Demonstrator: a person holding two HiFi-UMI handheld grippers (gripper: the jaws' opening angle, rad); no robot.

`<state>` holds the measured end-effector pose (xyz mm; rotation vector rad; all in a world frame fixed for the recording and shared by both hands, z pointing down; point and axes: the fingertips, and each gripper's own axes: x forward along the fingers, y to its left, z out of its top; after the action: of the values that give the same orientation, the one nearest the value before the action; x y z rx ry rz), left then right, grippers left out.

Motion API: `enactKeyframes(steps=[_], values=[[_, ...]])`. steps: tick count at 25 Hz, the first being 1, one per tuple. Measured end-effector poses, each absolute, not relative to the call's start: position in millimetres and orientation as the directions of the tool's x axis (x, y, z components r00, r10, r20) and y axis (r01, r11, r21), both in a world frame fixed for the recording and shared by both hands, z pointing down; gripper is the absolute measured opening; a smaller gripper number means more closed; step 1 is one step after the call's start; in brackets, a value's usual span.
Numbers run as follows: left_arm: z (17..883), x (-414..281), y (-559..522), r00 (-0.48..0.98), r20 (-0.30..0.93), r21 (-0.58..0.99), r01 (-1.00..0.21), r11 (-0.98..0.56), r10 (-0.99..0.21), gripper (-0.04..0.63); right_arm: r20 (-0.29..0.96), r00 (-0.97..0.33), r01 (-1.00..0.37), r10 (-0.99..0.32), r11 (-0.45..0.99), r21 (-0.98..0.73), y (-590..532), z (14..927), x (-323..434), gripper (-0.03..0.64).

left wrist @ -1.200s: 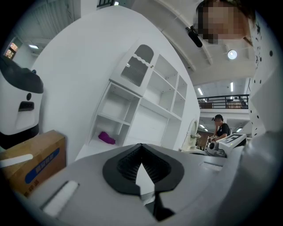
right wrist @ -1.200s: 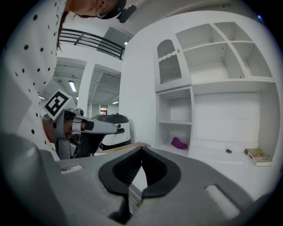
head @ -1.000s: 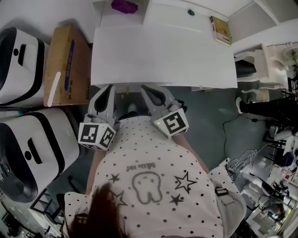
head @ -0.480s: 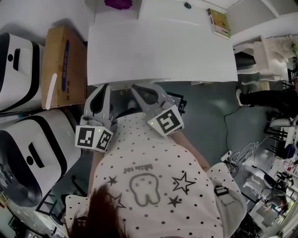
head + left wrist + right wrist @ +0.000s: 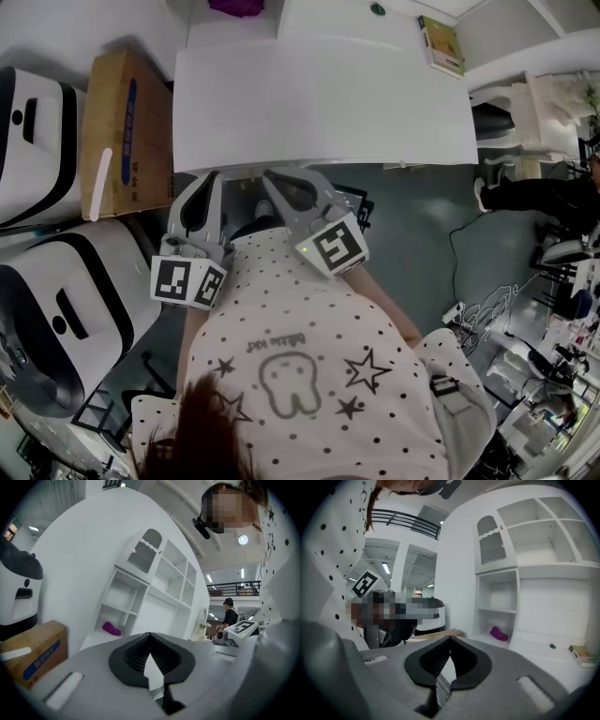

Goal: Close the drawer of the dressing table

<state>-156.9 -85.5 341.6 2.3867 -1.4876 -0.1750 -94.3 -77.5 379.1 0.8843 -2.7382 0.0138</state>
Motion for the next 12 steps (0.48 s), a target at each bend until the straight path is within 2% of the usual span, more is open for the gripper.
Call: enactKeyframes(steps=[12], values=[[342.5,-160.3,-82.0,0.438,0.069,0.337,-0.856,-0.392,-0.896,0.003,0.229,-0.787,-0.575,-0.573,0.816,0.065,-76.6,380.6,-95.2,-0.003]])
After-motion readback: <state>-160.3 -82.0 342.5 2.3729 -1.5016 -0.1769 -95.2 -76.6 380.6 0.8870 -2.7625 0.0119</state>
